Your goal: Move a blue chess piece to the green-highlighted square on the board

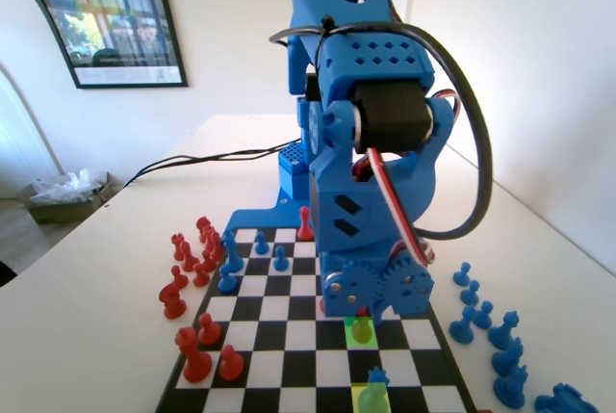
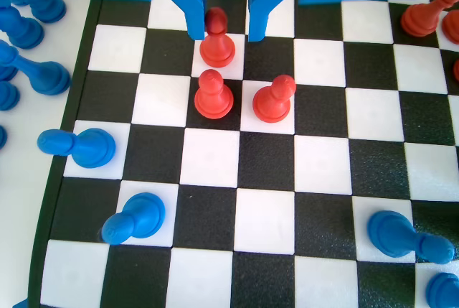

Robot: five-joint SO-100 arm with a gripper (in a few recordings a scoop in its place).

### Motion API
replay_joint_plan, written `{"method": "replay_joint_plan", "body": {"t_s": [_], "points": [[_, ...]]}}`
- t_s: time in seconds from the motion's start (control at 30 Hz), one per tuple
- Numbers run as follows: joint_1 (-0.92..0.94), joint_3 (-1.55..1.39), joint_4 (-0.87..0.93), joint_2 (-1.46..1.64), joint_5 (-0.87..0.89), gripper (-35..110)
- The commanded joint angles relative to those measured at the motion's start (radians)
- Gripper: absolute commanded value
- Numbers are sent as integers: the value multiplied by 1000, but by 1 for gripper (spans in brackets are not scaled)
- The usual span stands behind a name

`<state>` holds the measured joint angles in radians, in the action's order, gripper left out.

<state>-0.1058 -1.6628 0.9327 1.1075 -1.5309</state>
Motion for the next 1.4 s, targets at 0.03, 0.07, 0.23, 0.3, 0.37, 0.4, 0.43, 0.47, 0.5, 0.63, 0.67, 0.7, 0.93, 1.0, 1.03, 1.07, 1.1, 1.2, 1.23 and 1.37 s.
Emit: {"method": "replay_joint_plan", "body": {"t_s": [0.03,0.07,0.23,0.3,0.37,0.4,0.43,0.47,0.5,0.63,0.67,0.7,0.93,1.0,1.03,1.07,1.1,1.2,1.23,1.37], "points": [[-15,54,11,26,-20,9],[-15,55,11,25,-20,9],[-17,57,11,20,-20,8],[-18,55,11,18,-23,7],[-20,52,6,18,-23,7],[-21,51,3,18,-23,6],[-21,51,2,18,-23,5],[-21,51,0,18,-23,5],[-21,51,0,18,-25,3],[-21,51,0,18,-31,1],[-20,51,0,18,-32,1],[-18,51,0,18,-32,1],[0,69,32,54,-32,1],[8,83,63,83,-32,1],[14,89,77,101,-31,1],[18,95,86,120,-31,1],[28,100,97,146,-29,1],[61,100,129,218,-26,1],[77,97,138,241,-28,1],[166,84,190,342,-17,1]]}}
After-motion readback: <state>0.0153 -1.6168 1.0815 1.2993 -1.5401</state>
